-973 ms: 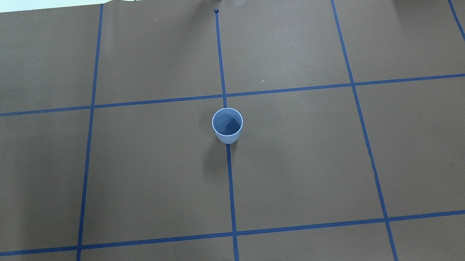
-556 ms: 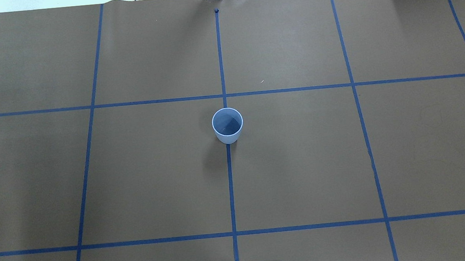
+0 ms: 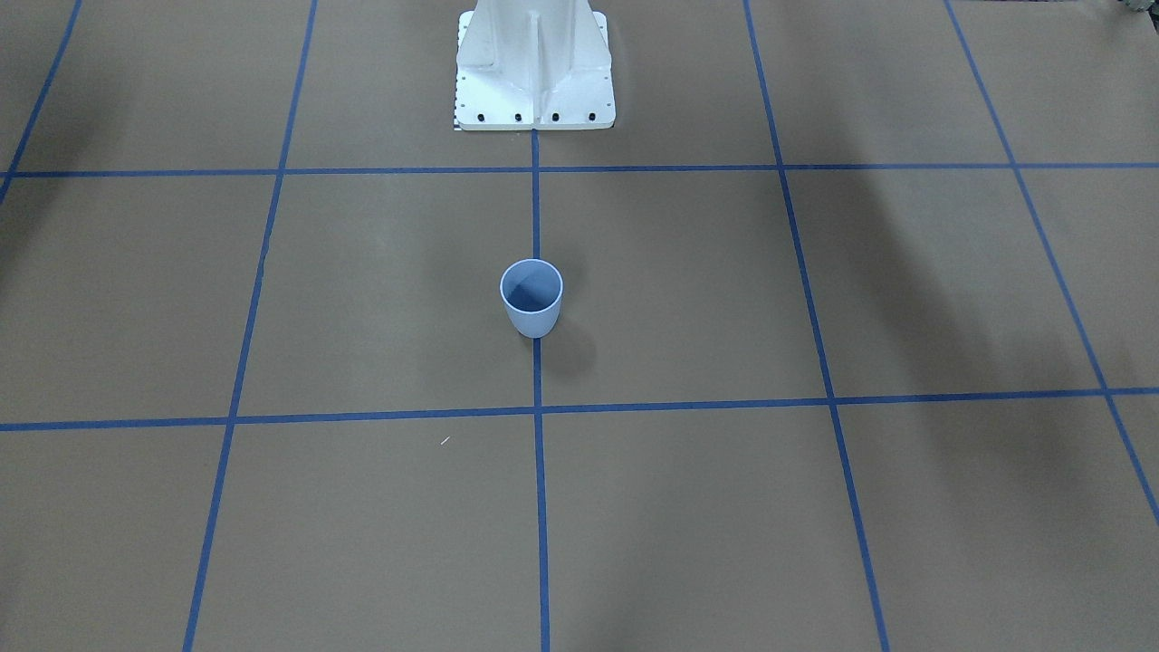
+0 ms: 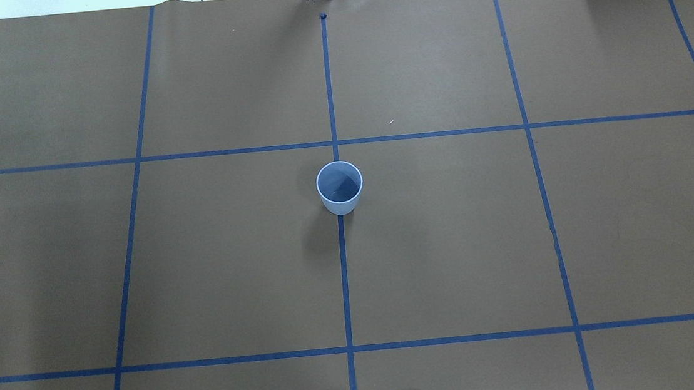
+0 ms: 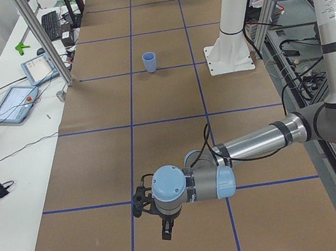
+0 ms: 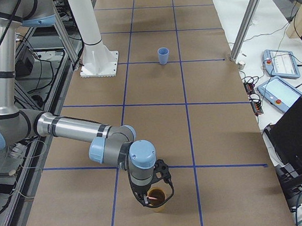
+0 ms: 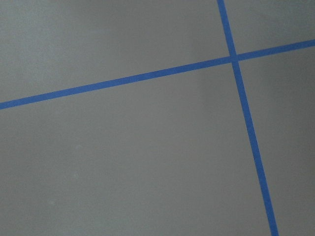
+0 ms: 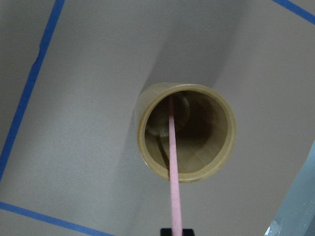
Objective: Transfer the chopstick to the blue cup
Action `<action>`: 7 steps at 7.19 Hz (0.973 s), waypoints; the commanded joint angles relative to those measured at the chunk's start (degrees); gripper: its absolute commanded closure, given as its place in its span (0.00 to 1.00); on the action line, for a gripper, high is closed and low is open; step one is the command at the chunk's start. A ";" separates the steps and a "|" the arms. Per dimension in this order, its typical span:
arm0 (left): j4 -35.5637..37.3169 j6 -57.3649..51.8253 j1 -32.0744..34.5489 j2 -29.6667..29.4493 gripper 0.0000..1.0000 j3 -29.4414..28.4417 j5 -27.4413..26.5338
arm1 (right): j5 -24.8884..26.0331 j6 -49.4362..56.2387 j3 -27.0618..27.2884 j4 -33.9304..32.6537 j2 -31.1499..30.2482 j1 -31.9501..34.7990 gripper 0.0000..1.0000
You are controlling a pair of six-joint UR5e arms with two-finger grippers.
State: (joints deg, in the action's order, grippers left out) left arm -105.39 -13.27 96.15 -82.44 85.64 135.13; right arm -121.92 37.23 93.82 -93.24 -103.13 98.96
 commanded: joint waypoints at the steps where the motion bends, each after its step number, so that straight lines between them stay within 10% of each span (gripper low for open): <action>1: 0.01 0.00 0.00 0.52 0.01 0.06 0.05 | -0.16 0.30 1.17 -0.97 0.04 -0.44 1.00; 7: 0.01 -0.09 0.00 0.71 0.01 0.06 0.05 | 1.59 12.15 6.90 -14.95 3.38 6.22 1.00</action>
State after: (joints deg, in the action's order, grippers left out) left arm -105.39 -13.35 96.15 -81.78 85.70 135.17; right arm -120.99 47.55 100.41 -107.69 -99.87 103.43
